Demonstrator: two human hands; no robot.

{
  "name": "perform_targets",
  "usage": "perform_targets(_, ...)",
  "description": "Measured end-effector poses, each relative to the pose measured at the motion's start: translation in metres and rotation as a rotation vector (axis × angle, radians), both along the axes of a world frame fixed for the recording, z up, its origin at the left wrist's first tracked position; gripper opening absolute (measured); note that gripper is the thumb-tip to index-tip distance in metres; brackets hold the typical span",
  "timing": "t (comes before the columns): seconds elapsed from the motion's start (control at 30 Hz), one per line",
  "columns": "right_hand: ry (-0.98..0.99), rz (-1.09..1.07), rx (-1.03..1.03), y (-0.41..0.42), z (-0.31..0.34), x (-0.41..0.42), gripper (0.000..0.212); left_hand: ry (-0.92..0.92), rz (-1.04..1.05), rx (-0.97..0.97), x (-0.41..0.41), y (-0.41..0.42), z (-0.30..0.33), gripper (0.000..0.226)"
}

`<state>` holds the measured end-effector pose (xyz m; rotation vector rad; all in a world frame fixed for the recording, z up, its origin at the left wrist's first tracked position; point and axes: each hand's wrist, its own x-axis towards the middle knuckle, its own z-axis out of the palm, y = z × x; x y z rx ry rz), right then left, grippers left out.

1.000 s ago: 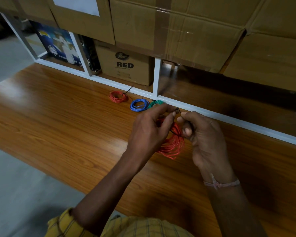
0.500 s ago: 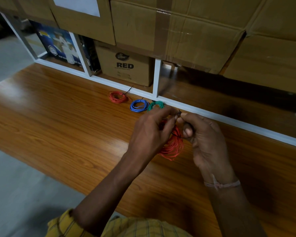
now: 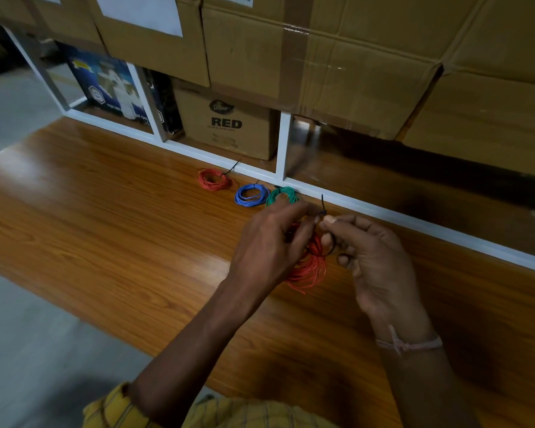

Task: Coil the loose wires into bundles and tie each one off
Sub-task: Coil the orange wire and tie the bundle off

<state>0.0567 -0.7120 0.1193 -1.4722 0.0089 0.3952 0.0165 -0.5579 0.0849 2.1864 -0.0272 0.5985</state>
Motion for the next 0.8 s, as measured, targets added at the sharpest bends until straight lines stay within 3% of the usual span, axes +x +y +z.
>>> perform_targets(0.1,-0.034,-0.041,-0.036,-0.002,0.001,-0.001,0.011,0.011,0.011,-0.016,0.0,0.001,-0.004,0.02)
perform_targets(0.23,-0.237,-0.141,-0.157,-0.008,-0.001,0.007,0.012,0.042,-0.028,-0.044,0.0,0.007,-0.004,0.02)
perform_targets(0.37,-0.42,0.067,-0.287,-0.016,0.009,0.029,0.007,0.101,-0.094,-0.043,-0.003,0.008,-0.005,0.019)
perform_targets(0.53,-0.456,0.216,-0.336,-0.014,0.012,0.042,0.002,0.118,-0.124,-0.072,-0.005,0.01,-0.006,0.017)
perform_targets(0.8,-0.34,0.365,-0.295,-0.014,0.012,0.05,0.004,0.119,-0.19,-0.08,-0.007,0.014,-0.004,0.016)
